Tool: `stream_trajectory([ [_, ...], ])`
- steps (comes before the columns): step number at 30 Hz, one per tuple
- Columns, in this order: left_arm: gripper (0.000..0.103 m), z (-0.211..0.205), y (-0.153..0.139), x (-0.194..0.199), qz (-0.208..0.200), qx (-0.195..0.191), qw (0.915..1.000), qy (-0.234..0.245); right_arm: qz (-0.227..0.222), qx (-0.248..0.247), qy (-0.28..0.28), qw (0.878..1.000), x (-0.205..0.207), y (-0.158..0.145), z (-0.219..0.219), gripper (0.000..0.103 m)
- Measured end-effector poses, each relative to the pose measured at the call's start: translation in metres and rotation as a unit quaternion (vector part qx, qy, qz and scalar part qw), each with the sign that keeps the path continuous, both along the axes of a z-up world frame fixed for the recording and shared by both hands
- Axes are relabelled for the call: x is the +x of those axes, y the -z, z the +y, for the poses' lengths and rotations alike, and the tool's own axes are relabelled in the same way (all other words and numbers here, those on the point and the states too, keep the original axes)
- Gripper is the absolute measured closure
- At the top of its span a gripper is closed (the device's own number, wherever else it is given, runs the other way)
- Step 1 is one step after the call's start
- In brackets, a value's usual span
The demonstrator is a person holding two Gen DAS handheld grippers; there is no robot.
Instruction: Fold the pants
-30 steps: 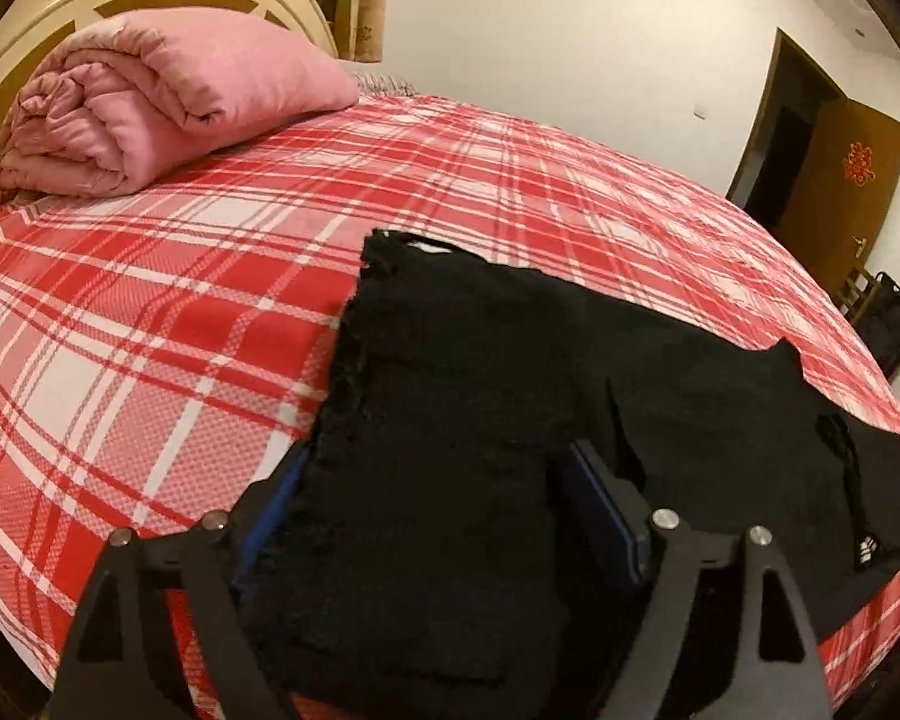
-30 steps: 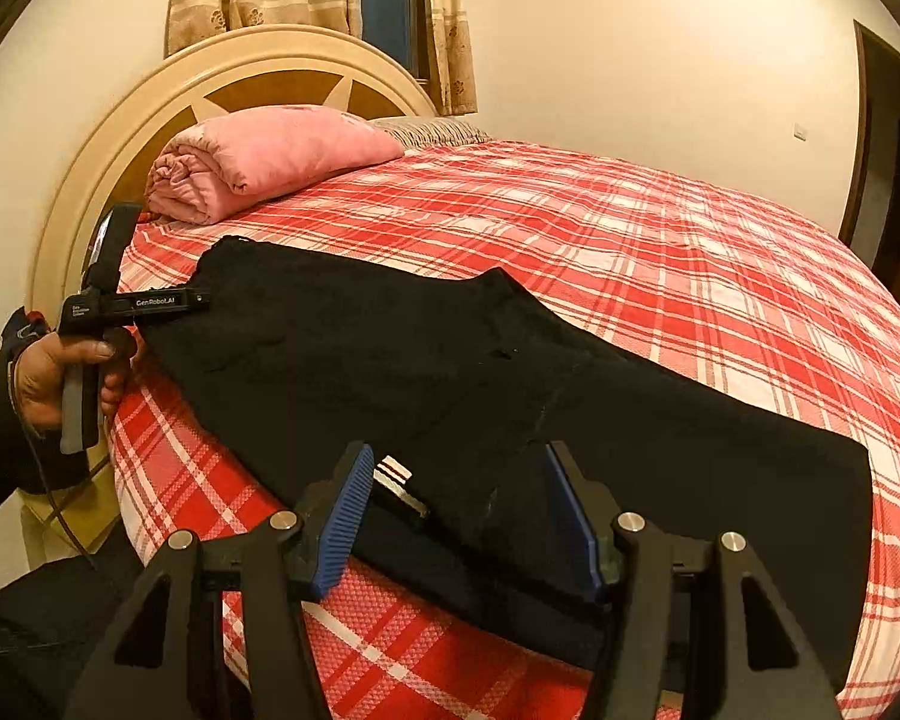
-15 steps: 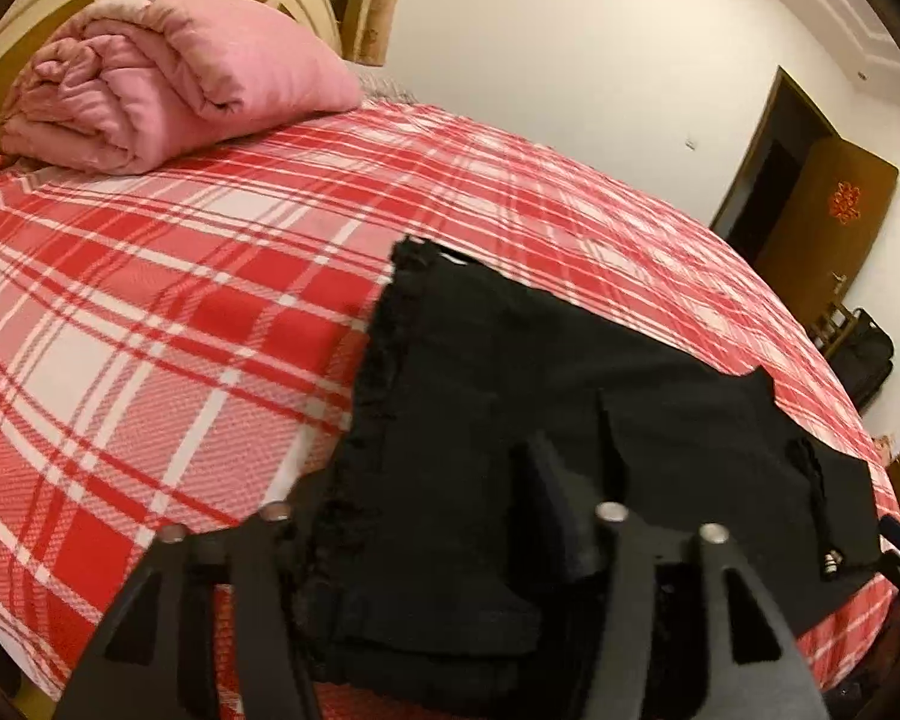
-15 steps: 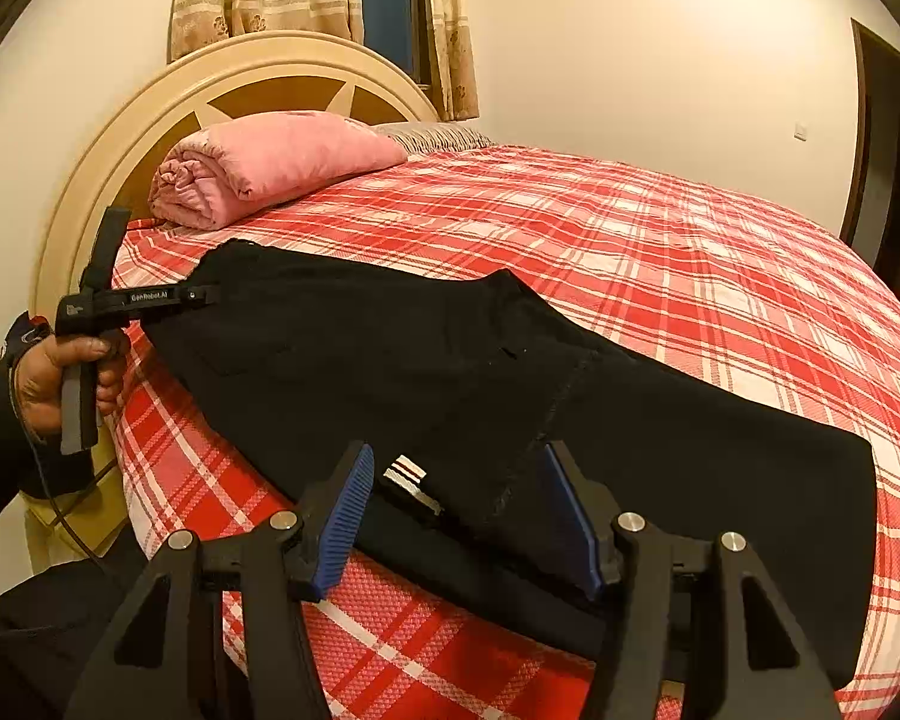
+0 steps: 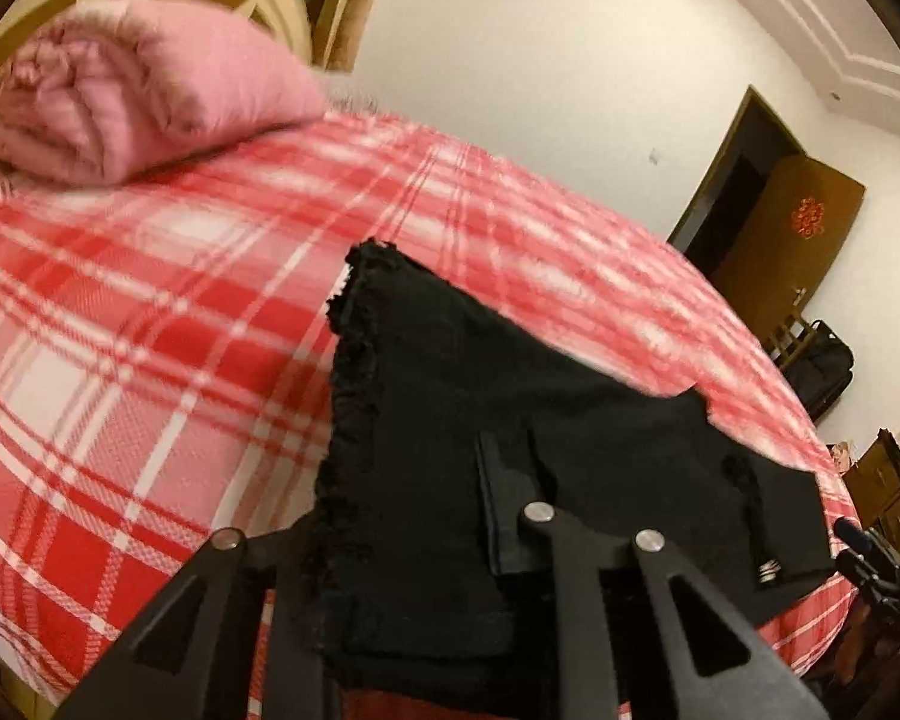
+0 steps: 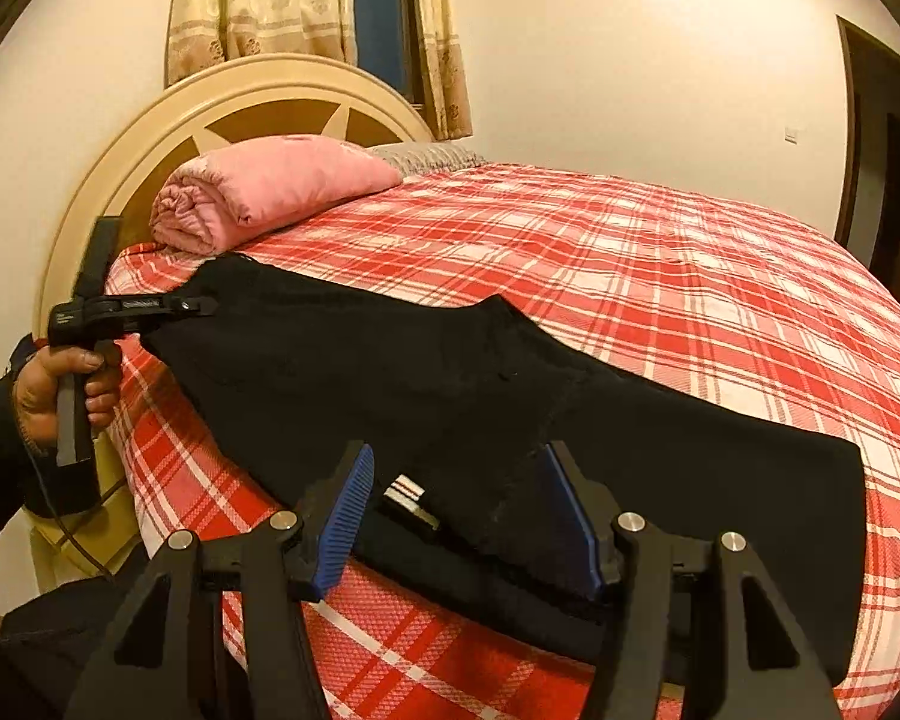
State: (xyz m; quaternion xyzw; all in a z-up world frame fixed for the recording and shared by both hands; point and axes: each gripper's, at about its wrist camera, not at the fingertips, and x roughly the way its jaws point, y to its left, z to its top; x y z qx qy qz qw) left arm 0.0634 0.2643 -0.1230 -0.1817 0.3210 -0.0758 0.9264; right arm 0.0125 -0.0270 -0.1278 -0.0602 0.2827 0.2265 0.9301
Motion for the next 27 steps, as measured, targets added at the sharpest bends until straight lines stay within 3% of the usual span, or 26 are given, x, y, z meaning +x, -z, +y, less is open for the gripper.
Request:
stream_trajectory([
  [9, 0.082, -0.053, -0.071, -0.003, -0.058, 0.022, 0.9966, 0.054, 0.006, 0.019, 0.051, 0.999, 0.010, -0.008, -0.033, 0.044],
  [17, 0.083, -0.107, -0.106, 0.000, -0.086, 0.030, 0.9892, 0.115, 0.002, 0.024, 0.093, 0.995, 0.012, -0.016, -0.073, 0.044],
  [21, 0.083, -0.148, -0.121, -0.002, -0.100, 0.039, 0.9801, 0.167, 0.003, 0.022, 0.116, 0.993, 0.013, -0.019, -0.097, 0.044],
  [27, 0.083, -0.227, -0.126, 0.002, -0.103, 0.064, 0.9577, 0.261, 0.015, 0.038, 0.176, 0.984, 0.014, -0.017, -0.152, 0.043],
])
